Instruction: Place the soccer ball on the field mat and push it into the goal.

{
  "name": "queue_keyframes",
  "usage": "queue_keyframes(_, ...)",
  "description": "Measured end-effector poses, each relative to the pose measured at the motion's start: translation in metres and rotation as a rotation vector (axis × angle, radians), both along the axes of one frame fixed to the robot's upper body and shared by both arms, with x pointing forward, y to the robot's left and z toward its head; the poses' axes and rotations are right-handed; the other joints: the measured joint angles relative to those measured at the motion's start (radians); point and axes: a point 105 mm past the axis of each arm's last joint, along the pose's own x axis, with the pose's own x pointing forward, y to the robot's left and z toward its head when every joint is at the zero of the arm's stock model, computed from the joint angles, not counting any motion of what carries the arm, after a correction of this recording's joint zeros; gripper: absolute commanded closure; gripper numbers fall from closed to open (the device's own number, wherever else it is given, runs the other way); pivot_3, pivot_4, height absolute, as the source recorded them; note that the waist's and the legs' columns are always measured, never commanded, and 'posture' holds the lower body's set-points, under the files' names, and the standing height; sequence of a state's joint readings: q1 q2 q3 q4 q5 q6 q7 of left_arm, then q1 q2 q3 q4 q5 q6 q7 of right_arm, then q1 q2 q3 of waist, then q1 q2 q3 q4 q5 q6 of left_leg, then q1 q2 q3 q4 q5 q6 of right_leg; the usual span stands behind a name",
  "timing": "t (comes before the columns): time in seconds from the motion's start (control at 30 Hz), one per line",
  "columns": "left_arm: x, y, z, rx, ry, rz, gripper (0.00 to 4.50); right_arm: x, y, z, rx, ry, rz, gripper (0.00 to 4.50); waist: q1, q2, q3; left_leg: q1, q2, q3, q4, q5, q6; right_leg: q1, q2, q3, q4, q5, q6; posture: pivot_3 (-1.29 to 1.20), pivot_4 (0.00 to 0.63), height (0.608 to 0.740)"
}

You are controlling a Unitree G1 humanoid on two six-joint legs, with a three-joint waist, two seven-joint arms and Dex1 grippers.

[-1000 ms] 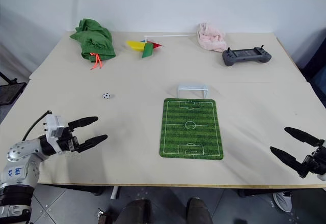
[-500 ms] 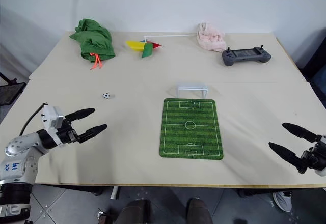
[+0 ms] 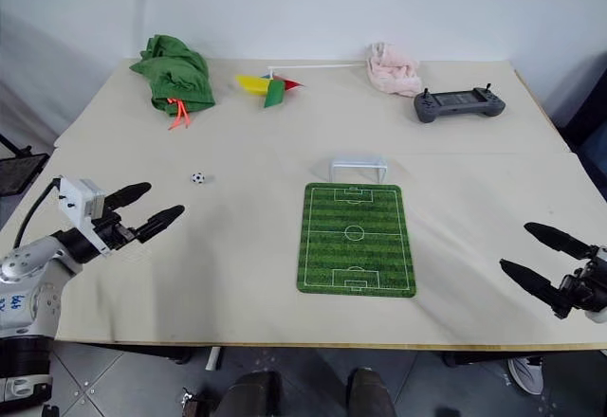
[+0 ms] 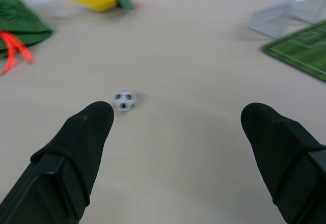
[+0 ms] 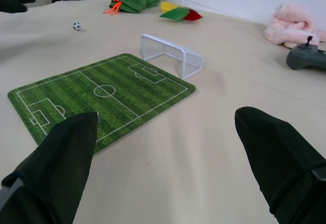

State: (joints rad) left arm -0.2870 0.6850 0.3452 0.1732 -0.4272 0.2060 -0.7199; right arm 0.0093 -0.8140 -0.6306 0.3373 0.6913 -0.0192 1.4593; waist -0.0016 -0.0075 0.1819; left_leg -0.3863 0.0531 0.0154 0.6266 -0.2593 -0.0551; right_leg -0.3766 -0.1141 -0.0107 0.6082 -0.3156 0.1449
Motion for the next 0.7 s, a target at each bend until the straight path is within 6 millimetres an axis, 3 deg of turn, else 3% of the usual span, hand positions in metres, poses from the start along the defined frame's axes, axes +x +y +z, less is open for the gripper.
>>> queue_keyframes(0.13, 0.025, 0.01, 0.021, -0.005, -0.04, 0.125, 0.02, 0.002, 0.004, 0.006, -0.008, -0.024, 0.015, 0.0, 0.004, 0.0, 0.0, 0.0, 0.0, 0.0, 0.001, 0.0, 0.0, 0.001, 0.0, 0.0, 0.0, 0.001, 0.002, 0.0, 0.15, 0.74)
queue_keyframes(0.27, 0.052, 0.012, 0.022, -0.011, -0.003, 0.2, 0.02, 0.004, 0.008, 0.009, -0.003, -0.042, 0.023, 0.0, 0.003, -0.001, 0.0, 0.0, -0.001, 0.0, 0.001, 0.001, -0.002, 0.001, 0.0, 0.0, 0.0, 0.002, 0.003, 0.0, 0.15, 0.74)
queue_keyframes(0.47, 0.086, -0.001, 0.007, 0.013, 0.083, 0.185, 0.02, 0.0, 0.018, 0.011, -0.011, -0.054, 0.056, 0.0, 0.005, -0.002, 0.001, -0.001, -0.001, 0.001, 0.001, 0.002, -0.004, 0.0, 0.001, 0.0, -0.001, 0.002, 0.004, 0.0, 0.15, 0.74)
queue_keyframes(0.7, 0.097, -0.001, -0.016, 0.074, 0.174, 0.185, 0.02, -0.012, 0.023, 0.007, -0.011, -0.029, 0.061, 0.0, 0.001, -0.008, 0.005, -0.001, -0.001, 0.003, 0.001, 0.001, -0.004, -0.001, 0.0, 0.0, -0.001, 0.002, 0.005, 0.0, 0.15, 0.74)
